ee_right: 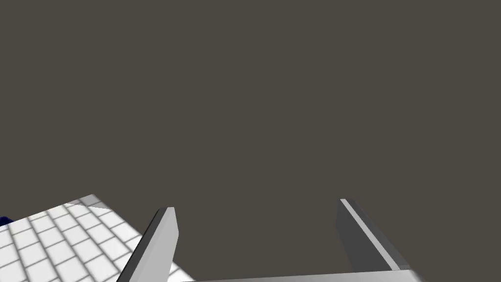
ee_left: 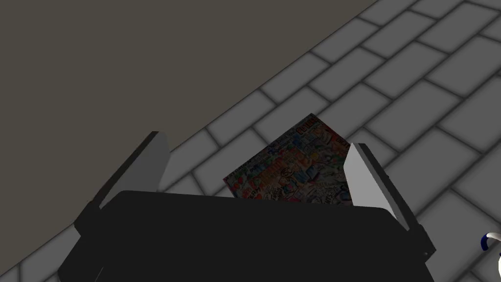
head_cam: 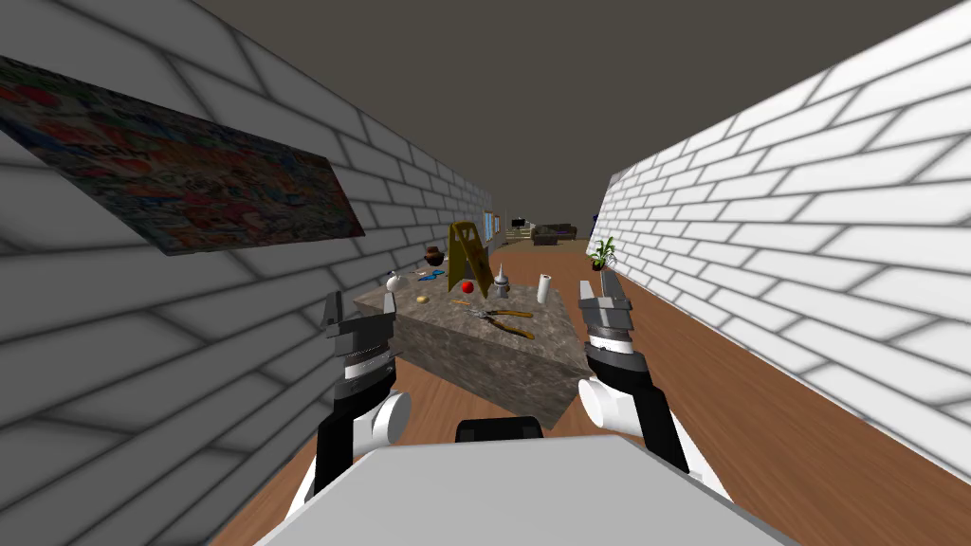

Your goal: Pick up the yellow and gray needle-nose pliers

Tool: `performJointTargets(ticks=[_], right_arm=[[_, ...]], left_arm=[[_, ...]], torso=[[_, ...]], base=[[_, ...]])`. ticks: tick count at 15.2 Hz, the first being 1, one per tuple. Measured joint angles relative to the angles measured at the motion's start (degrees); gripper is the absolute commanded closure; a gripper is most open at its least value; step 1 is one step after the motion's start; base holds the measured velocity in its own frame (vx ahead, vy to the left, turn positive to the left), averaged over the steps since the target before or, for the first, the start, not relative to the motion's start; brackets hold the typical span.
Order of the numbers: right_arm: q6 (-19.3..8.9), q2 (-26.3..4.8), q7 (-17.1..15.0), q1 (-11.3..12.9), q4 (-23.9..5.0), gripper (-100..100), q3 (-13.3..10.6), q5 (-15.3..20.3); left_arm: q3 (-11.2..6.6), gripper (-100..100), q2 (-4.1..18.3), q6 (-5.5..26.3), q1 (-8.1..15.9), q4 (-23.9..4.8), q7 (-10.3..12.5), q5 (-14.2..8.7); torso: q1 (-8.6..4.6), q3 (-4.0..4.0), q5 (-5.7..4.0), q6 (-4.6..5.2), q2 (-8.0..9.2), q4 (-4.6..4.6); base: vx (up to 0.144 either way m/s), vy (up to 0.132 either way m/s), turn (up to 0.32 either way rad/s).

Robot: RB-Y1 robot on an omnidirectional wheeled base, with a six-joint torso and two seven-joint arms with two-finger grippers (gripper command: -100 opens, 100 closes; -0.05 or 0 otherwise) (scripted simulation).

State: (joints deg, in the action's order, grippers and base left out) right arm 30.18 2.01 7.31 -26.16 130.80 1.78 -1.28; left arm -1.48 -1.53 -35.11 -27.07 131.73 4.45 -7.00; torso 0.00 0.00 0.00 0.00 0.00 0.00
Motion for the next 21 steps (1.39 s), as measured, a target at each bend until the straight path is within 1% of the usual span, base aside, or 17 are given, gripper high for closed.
performJointTargets(ticks=[6,8,10,13,17,20,21], right_arm=[[-0.4,-6.1,0.0,0.2,-1.3,-100,0.2,1.6],[-0.2,-8.4,-0.1,-0.2,-2.1,-100,0.3,2.4],[0.1,-10.9,-0.2,-0.5,-3.0,-100,0.4,3.4],[-0.2,-14.3,-0.3,-0.6,-4.1,-100,0.6,4.8],[-0.2,-19.2,-0.5,-0.9,-6.4,-100,0.8,7.2],[-0.3,-22.6,-0.6,-1.4,-7.4,-100,0.8,8.9],[-0.2,-23.8,-0.6,-1.5,-8.4,-100,0.9,9.8]], left_arm=[[0.00,0,0.0,0.0,0.0,0.0,0.0,0.0],[0.00,0,0.0,0.0,0.0,0.0,0.0,0.0],[0.00,0,0.0,0.0,0.0,0.0,0.0,0.0],[0.00,0,0.0,0.0,0.0,0.0,0.0,0.0],[0.01,0,0.0,0.0,0.0,0.0,0.0,0.0],[0.00,0,0.0,0.0,0.0,0.0,0.0,0.0],[0.01,0,0.0,0.0,0.0,0.0,0.0,0.0]], torso=[[0.04,-0.02,0.01,-0.01,-0.03,-0.01],[0.06,-0.01,0.01,-0.01,-0.02,-0.01],[0.08,-0.02,0.02,-0.01,-0.03,-0.01],[0.08,-0.03,0.02,0.00,-0.05,-0.01],[0.12,-0.03,0.03,-0.02,-0.05,-0.01],[0.11,-0.03,0.03,-0.01,-0.05,-0.01],[0.14,-0.04,0.03,-0.03,-0.08,-0.02]], base=[[0.004,0.015,0.046],[0.006,0.023,0.068],[0.009,0.029,0.079],[0.012,0.025,0.050],[0.009,0.032,0.083],[0.015,0.035,0.105],[0.023,0.047,0.102]])
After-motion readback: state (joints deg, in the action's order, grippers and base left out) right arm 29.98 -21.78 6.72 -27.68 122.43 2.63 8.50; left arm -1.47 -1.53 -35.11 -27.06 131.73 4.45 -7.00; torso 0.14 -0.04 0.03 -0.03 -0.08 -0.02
